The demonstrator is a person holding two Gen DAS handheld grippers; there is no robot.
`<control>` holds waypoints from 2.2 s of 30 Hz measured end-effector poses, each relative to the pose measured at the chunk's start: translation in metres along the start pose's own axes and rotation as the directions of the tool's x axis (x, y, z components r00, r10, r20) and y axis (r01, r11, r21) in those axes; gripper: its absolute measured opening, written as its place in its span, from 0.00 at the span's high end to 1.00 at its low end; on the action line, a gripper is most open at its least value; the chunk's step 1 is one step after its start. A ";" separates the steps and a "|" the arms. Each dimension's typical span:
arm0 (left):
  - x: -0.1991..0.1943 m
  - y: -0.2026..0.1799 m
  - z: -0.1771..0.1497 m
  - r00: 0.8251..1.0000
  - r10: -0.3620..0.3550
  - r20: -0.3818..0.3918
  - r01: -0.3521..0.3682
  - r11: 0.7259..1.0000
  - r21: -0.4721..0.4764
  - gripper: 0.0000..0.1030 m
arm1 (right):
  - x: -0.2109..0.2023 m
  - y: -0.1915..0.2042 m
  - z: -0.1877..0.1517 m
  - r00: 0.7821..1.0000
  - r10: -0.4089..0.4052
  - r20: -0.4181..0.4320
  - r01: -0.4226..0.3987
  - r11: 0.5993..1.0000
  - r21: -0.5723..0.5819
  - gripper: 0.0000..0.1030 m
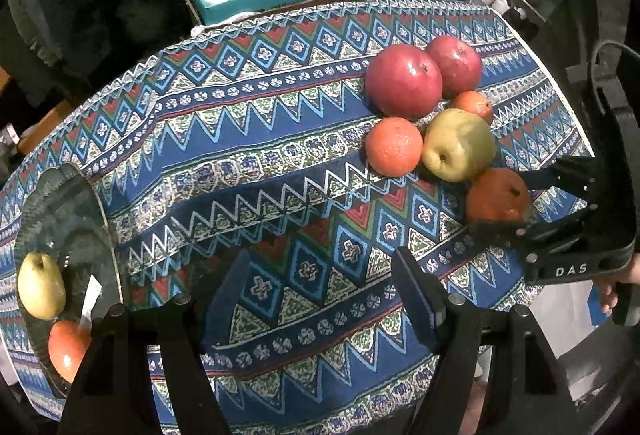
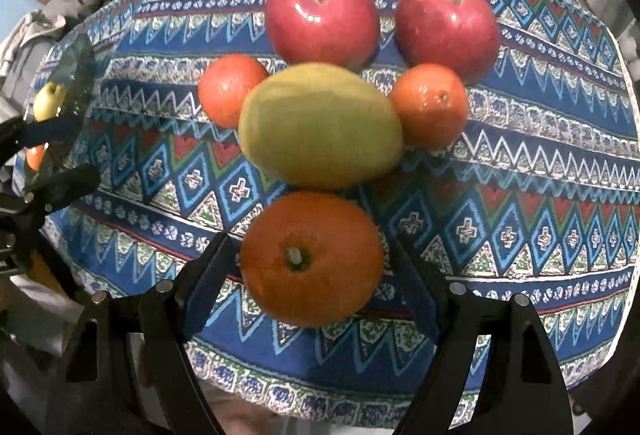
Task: Organize fruits
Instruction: 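Return to the fruit cluster and grasp a large orange with the right tool, then grasp an orange with the left tool while the right tool holds its orange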
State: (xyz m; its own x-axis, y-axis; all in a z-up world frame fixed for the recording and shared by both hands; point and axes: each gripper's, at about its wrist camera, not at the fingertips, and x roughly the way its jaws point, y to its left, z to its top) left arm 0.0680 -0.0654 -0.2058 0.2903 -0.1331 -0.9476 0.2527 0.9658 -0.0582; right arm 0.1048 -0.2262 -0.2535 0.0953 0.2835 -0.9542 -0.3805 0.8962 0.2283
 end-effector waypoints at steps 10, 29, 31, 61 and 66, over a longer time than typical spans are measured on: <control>0.014 -0.011 0.017 1.000 -0.007 0.004 0.007 1.000 0.028 0.27 | 0.007 -0.001 -0.001 1.000 0.000 -0.003 0.000 1.000 -0.019 0.35; 0.045 -0.016 0.059 0.992 -0.128 -0.004 0.127 0.985 -0.118 0.27 | -0.059 -0.075 -0.006 0.988 -0.059 0.145 0.039 0.990 0.138 0.35; 0.047 -0.016 0.064 0.991 -0.134 -0.002 0.132 0.982 -0.135 0.27 | -0.061 -0.077 -0.004 0.986 -0.064 0.151 0.042 0.989 0.144 0.35; 0.079 -0.040 0.075 0.987 -0.156 -0.039 0.148 0.975 -0.166 0.55 | -0.068 -0.081 0.008 0.983 -0.051 0.179 0.025 0.989 0.144 0.35; 0.064 -0.039 0.071 0.990 -0.144 -0.003 0.142 0.980 -0.141 0.56 | -0.071 -0.076 0.011 0.981 -0.052 0.187 0.028 0.991 0.129 0.35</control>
State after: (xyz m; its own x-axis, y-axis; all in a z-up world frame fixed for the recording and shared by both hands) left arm 0.1419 -0.1269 -0.2416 0.2481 -0.2701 -0.9303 0.1589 0.9587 -0.2360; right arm 0.1366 -0.3103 -0.2013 0.2852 0.2953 -0.9118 -0.2555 0.9403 0.2247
